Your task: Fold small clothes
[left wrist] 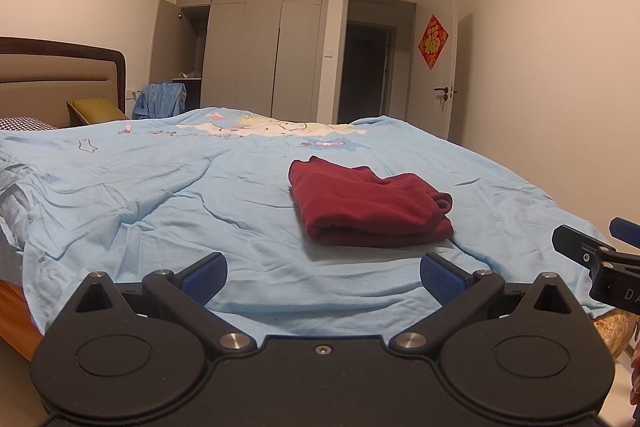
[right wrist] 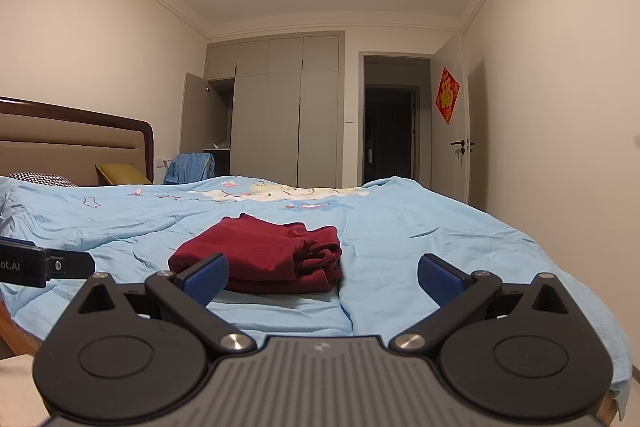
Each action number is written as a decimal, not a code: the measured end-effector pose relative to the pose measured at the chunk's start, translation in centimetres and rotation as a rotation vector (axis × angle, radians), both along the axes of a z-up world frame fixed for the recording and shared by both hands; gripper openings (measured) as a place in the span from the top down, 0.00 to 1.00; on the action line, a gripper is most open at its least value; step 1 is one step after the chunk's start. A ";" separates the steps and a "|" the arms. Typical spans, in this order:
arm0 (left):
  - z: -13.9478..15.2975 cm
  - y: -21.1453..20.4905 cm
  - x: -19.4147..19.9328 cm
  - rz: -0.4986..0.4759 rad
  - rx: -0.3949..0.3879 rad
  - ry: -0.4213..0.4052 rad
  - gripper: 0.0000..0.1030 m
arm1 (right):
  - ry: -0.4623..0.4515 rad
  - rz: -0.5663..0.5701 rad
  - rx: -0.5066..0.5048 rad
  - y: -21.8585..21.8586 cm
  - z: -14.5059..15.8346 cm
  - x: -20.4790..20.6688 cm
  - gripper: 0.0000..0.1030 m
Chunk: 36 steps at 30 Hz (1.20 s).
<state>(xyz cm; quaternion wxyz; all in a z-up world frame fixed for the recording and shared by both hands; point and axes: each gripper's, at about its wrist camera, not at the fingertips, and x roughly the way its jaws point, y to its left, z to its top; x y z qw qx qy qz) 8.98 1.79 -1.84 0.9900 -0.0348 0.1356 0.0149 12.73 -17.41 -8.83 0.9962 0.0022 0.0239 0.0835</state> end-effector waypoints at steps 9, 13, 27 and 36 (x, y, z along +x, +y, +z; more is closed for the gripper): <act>0.0 0.0 0.0 0.000 0.000 0.000 0.01 | 0.001 0.000 0.000 0.0 -0.1 0.0 0.00; 0.0 0.0 0.0 0.000 0.000 0.000 0.01 | 0.001 -0.001 0.000 0.0 -0.1 -0.1 0.00; 0.0 0.0 0.0 0.000 0.000 0.000 0.01 | 0.002 -0.001 0.001 0.0 -0.1 0.0 0.00; 0.0 0.0 0.0 0.000 0.000 0.000 0.01 | 0.004 -0.002 0.002 0.0 -0.4 0.0 0.00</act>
